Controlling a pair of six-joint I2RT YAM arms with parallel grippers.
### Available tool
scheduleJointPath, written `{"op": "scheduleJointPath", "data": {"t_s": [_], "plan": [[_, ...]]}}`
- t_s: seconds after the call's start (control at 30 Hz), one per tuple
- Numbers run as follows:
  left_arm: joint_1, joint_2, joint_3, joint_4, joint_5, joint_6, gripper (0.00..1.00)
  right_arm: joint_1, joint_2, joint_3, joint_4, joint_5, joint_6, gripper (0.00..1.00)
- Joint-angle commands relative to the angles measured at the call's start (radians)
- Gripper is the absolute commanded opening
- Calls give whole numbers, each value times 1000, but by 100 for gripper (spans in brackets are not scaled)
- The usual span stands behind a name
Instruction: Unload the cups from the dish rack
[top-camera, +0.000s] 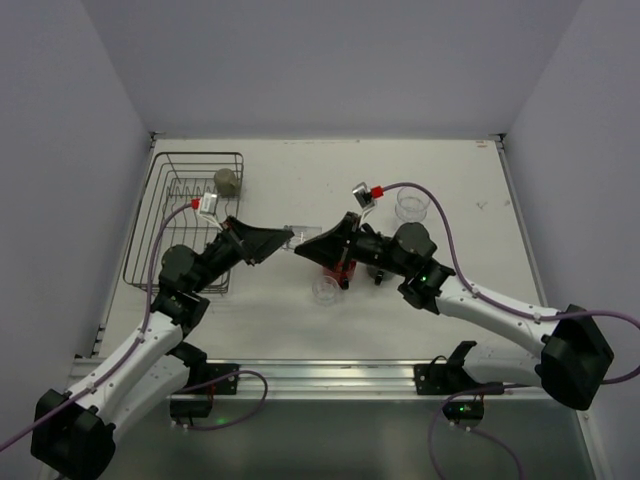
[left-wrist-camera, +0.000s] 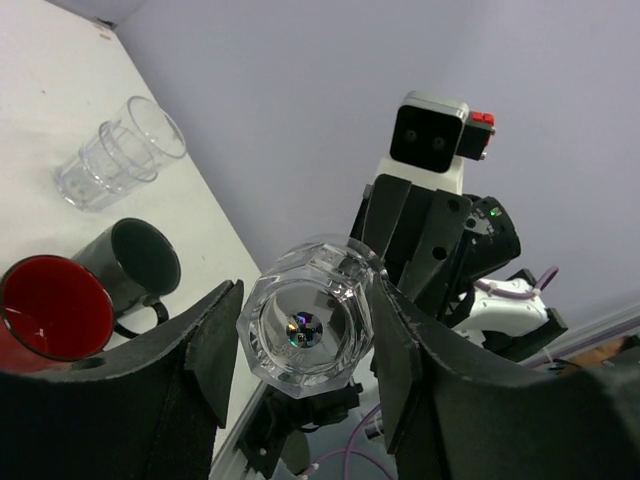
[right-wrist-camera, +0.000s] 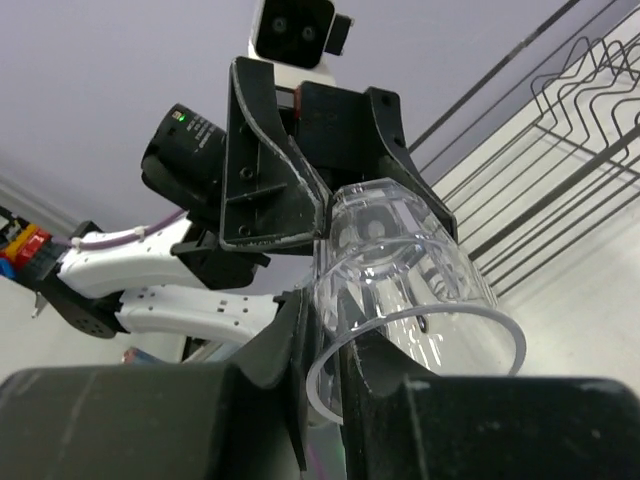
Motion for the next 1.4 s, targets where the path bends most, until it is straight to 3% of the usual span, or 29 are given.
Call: {"op": "scheduleJointPath", "data": {"t_s": [0.0,0.07,0.17,0.3,0.43,0.67,0.9,1.37], "plan": [[-10,-26,75,-86,-28,116,62,-4,-17,23,-3,1,-10,0],[-10,-33,218,-375,-143,298,78,-4,-60,33,-136,26,-75,0],[-10,-33,337,-685,-295,501,89,-5,-86,89,-489,73,-209,0],[-10,-41,439,-893,-447,667,91,-5,-93,142,-857,127,-324,0],[-10,-46,460,-1040,-610,787,92,-2,-40,245,-1068,170,-406,0],[-10,-73,417,-1085,-745,854,92,91,136,457,-1315,334,-490,0],[-8,-105,377,-1053,-790,873,92,165,326,647,-1502,478,-512,0],[-5,-168,351,-1051,-785,882,92,225,562,801,-1610,564,-507,0]]}}
